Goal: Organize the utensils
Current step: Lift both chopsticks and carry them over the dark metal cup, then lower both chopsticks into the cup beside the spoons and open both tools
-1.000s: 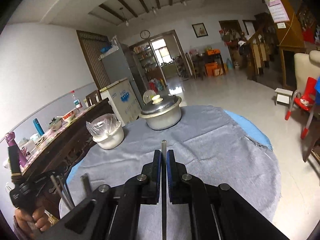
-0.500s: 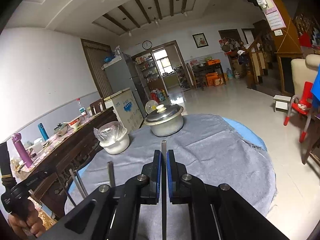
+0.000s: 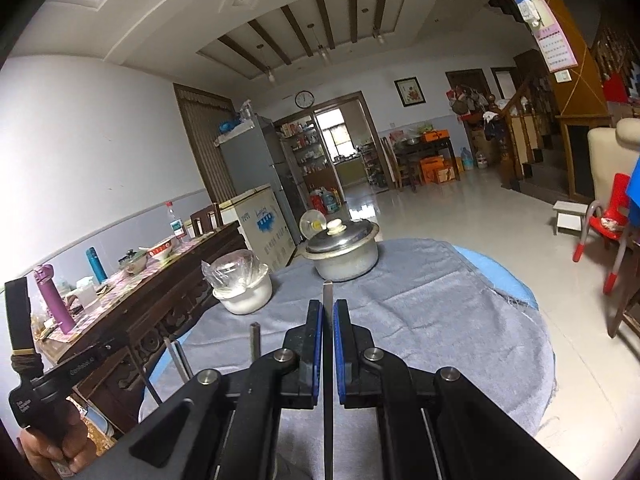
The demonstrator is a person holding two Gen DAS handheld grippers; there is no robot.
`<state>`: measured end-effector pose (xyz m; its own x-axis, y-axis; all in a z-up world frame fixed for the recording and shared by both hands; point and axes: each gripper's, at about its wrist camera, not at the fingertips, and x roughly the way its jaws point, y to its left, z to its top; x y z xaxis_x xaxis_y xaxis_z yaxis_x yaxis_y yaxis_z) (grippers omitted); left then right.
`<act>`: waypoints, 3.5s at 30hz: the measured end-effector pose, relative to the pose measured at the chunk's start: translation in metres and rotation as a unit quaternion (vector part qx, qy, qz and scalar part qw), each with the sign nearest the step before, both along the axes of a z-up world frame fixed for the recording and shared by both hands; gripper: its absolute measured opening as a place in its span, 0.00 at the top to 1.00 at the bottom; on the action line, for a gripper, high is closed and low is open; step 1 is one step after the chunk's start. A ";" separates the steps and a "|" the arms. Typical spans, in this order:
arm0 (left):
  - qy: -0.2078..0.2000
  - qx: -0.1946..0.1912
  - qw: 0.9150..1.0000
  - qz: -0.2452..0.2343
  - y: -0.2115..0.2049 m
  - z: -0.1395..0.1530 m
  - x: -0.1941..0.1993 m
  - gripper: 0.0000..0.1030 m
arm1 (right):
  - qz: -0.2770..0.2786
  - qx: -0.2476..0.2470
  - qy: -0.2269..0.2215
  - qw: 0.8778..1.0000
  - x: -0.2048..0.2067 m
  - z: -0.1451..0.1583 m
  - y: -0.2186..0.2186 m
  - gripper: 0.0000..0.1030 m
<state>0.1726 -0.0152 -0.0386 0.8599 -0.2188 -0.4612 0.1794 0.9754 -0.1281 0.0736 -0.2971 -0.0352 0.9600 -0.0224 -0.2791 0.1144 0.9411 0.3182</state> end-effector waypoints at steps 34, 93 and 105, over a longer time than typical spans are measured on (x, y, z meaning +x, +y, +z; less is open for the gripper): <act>-0.037 -0.045 0.998 -0.019 0.016 0.049 -0.054 0.95 | 0.007 0.005 -0.068 0.998 -0.035 0.030 0.023 0.94; -0.069 -0.076 0.994 -0.045 -0.009 0.059 -0.062 0.95 | -0.004 -0.024 -0.105 0.994 -0.021 0.029 0.063 0.94; -0.054 -0.073 0.995 -0.047 -0.011 0.052 -0.054 0.95 | -0.002 -0.018 -0.095 0.995 -0.017 0.025 0.062 0.94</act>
